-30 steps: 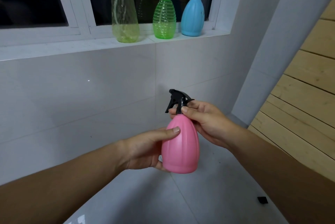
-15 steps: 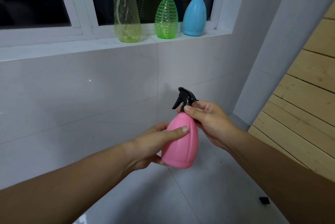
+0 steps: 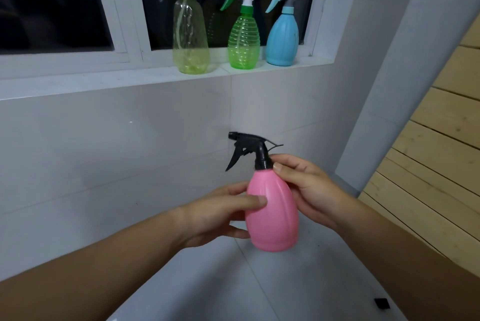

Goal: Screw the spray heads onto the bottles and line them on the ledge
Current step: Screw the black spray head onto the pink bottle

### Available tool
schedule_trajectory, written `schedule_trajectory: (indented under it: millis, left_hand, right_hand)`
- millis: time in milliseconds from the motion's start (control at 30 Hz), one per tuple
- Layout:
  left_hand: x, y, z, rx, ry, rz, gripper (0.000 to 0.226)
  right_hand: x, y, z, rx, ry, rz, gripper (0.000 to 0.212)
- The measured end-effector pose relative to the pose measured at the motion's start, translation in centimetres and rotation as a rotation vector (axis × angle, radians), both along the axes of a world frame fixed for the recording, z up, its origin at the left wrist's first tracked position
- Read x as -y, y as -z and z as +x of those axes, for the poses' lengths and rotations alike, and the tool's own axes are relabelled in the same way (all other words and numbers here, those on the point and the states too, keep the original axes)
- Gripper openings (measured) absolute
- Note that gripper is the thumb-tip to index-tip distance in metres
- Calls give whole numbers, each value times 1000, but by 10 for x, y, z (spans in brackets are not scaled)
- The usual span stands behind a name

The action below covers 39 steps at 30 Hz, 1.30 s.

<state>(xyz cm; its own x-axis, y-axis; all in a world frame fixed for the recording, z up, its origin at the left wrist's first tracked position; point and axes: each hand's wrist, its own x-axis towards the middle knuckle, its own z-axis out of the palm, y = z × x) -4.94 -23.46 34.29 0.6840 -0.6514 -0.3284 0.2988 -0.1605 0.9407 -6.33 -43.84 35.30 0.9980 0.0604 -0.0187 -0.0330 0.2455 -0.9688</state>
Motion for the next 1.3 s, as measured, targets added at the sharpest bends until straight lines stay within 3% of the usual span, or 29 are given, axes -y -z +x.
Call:
schedule_trajectory:
  millis: [200, 400, 533, 667, 867, 1300]
  left_hand:
    - [-11, -14, 10, 233, -205, 42, 68]
    - [-42, -53, 33, 461, -440, 25, 83]
    - [-67, -91, 49, 608, -501, 4, 77]
    - [-94, -138, 73, 708, -599, 32, 67]
    - [-130, -184, 115, 751, -716, 17, 61]
    - [-155, -175, 170, 658, -744, 28, 98]
  right_hand:
    - [-17, -15, 2, 104, 136, -296, 17]
    - [-45, -47, 7, 218, 17, -415, 37]
    - [-79, -80, 26, 326, -58, -507, 58]
    - [-114, -116, 59, 383, 8, -479, 61]
    - [-159, -157, 108, 478, -4, -394, 34]
    - [-190, -159, 162, 430, -49, -483, 44]
